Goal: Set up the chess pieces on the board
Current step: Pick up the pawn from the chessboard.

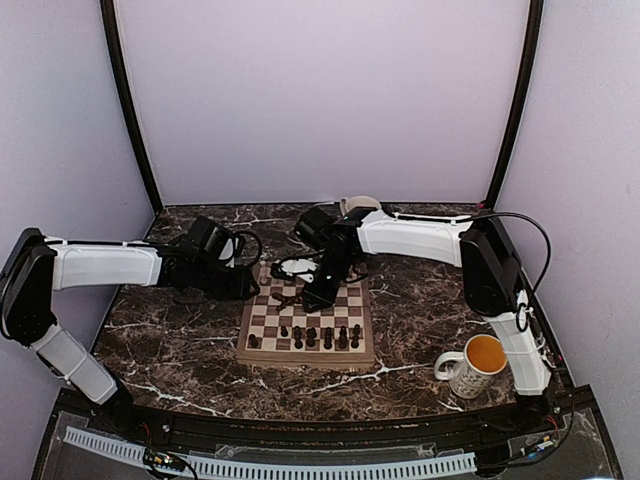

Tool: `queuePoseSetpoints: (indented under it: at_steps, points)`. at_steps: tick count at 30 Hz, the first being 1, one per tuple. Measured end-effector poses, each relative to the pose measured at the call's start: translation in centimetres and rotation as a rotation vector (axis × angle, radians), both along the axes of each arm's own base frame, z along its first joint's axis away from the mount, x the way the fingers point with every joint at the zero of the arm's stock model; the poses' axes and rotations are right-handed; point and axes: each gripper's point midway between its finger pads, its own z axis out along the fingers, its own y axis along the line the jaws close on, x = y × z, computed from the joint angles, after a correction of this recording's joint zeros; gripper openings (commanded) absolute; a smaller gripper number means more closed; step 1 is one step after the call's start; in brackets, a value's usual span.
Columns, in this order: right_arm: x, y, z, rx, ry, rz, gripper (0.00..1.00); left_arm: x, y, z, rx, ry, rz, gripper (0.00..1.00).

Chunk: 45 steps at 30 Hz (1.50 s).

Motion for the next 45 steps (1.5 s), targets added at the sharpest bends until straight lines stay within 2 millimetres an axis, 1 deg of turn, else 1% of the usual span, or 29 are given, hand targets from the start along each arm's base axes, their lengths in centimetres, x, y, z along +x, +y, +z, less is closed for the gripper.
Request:
queuePoseSetpoints:
  at_steps: [4, 7, 11, 16, 18, 22, 28, 32, 35, 37, 39, 42, 45]
  points:
    - [0.3, 0.1, 0.2, 0.002, -0.011, -0.006, 0.24, -0.2, 0.1, -0.3, 0.002, 0.000, -0.002, 0.39]
    - [0.4, 0.0, 0.1, -0.003, -0.018, -0.009, 0.26, -0.2, 0.1, -0.4, 0.007, -0.002, -0.010, 0.38]
    - [0.7, 0.1, 0.2, -0.001, -0.032, -0.012, 0.28, -0.2, 0.1, -0.3, 0.007, -0.006, -0.019, 0.38]
    - [0.8, 0.4, 0.3, 0.009, -0.031, -0.010, 0.28, 0.0, -0.1, -0.1, -0.001, -0.019, -0.021, 0.38]
    - [0.9, 0.7, 0.2, 0.016, -0.029, -0.008, 0.26, 0.0, -0.1, -0.1, -0.003, -0.022, -0.021, 0.38]
    - [1.1, 1.1, -0.6, 0.021, -0.025, -0.006, 0.21, 0.0, -0.1, -0.1, -0.004, -0.023, -0.021, 0.38]
    - [1.3, 1.5, -0.6, 0.034, -0.034, -0.003, 0.12, -0.3, 0.1, -0.7, 0.004, -0.013, -0.022, 0.38]
    - [1.5, 1.4, -0.6, 0.040, -0.024, -0.006, 0.09, -0.3, 0.1, -0.8, 0.009, -0.021, -0.038, 0.38]
    - [1.1, 1.2, -0.5, 0.059, 0.023, -0.005, 0.09, -0.5, -0.3, -0.7, 0.010, -0.038, -0.087, 0.39]
    - [0.7, 0.6, -0.1, 0.069, 0.091, -0.008, 0.09, -0.9, -0.6, -0.3, -0.004, -0.057, -0.134, 0.39]
    - [0.4, 0.2, 0.8, 0.097, 0.164, -0.020, 0.09, -1.4, -1.0, 0.7, -0.029, -0.101, -0.186, 0.39]
    - [0.9, 0.3, 2.7, 0.178, 0.245, -0.036, 0.09, -1.9, -1.5, 2.7, -0.069, -0.188, -0.256, 0.39]
    - [1.2, -0.2, 3.4, 0.215, 0.305, -0.052, 0.10, -2.3, -2.1, 4.6, -0.099, -0.280, -0.318, 0.39]
